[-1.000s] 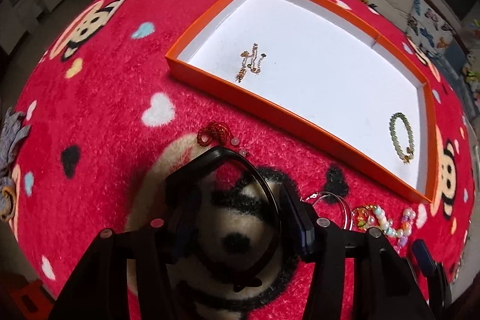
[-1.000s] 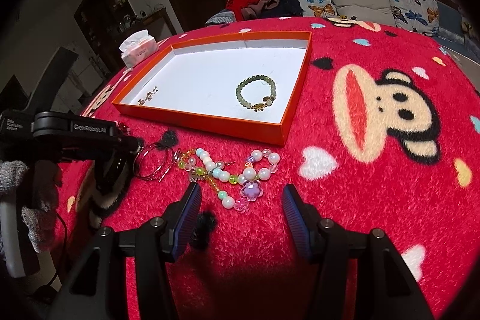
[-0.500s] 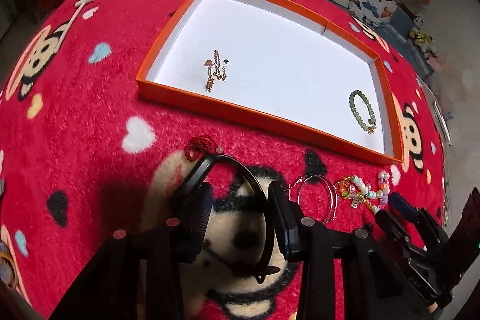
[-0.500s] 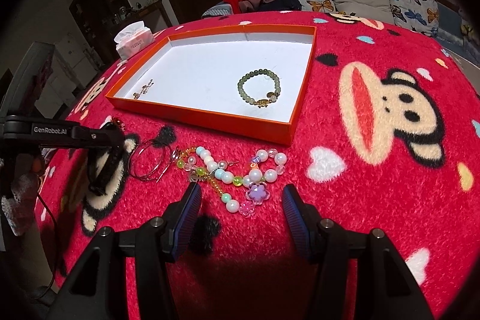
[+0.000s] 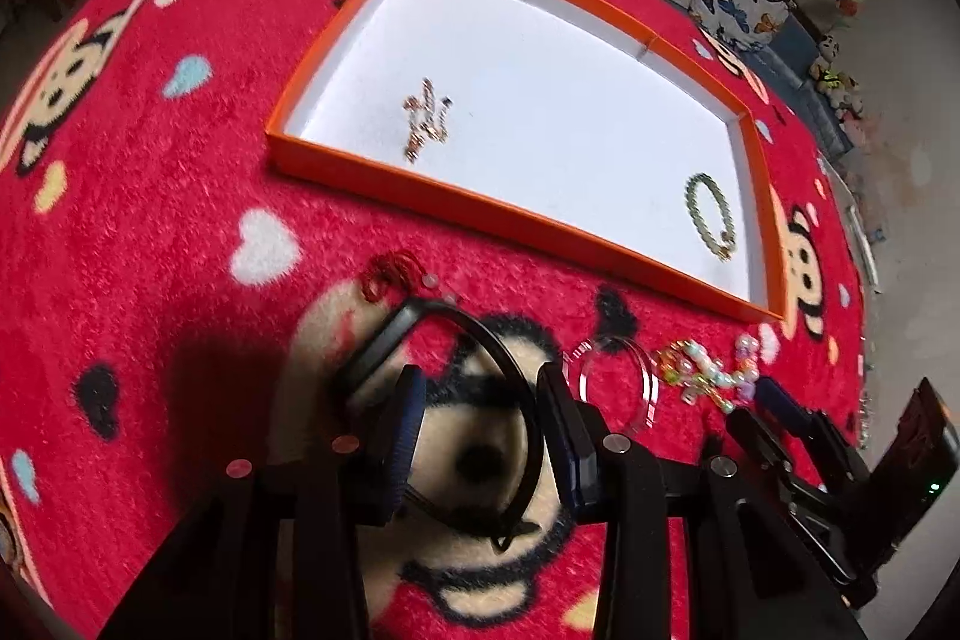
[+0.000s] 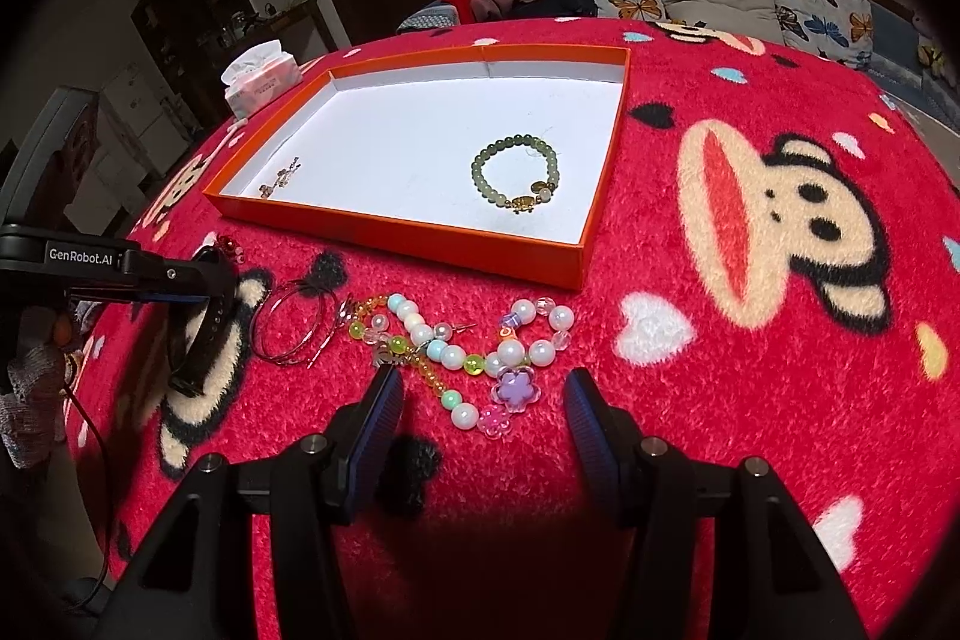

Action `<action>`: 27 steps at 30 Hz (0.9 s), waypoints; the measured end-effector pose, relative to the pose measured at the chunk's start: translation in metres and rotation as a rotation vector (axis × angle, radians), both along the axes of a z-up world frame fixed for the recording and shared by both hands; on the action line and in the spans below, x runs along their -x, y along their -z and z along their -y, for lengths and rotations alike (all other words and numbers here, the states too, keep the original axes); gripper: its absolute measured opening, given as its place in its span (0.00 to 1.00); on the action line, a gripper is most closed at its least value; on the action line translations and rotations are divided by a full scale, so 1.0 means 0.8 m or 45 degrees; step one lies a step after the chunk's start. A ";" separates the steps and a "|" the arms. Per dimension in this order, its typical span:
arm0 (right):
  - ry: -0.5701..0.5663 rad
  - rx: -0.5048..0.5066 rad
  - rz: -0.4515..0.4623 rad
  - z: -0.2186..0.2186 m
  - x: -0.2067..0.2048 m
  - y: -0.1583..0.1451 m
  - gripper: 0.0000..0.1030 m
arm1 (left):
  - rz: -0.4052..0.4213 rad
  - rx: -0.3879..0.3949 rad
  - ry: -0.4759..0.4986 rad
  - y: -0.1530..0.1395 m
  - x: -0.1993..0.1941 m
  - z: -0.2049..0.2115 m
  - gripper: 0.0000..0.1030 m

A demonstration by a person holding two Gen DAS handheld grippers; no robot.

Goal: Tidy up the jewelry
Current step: 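Close the left gripper around the black watch strap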

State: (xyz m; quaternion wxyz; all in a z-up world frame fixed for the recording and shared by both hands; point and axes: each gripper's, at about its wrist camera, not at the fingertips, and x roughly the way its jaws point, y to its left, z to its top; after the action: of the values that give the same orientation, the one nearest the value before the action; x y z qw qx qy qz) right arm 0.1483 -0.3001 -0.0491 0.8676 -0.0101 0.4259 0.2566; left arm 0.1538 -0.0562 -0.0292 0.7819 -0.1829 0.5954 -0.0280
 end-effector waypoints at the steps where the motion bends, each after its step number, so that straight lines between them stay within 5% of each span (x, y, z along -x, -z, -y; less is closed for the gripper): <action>1: -0.001 0.000 0.002 0.000 0.001 -0.001 0.60 | 0.001 0.004 0.009 -0.002 0.002 0.001 0.41; 5: -0.002 -0.004 0.008 0.003 0.001 -0.003 0.60 | 0.005 0.038 0.032 -0.020 0.016 0.000 0.44; 13: -0.015 -0.028 0.009 0.005 0.001 -0.002 0.60 | 0.004 -0.043 -0.189 -0.034 0.036 -0.026 0.62; 27: -0.016 -0.095 -0.009 0.014 -0.001 0.001 0.60 | -0.059 0.033 -0.449 -0.009 0.018 -0.049 0.62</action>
State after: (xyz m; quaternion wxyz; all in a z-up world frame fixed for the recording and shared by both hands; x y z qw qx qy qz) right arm 0.1494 -0.3110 -0.0497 0.8643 0.0203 0.4189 0.2777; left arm 0.1392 -0.0171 -0.0223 0.7582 -0.2952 0.5717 0.1060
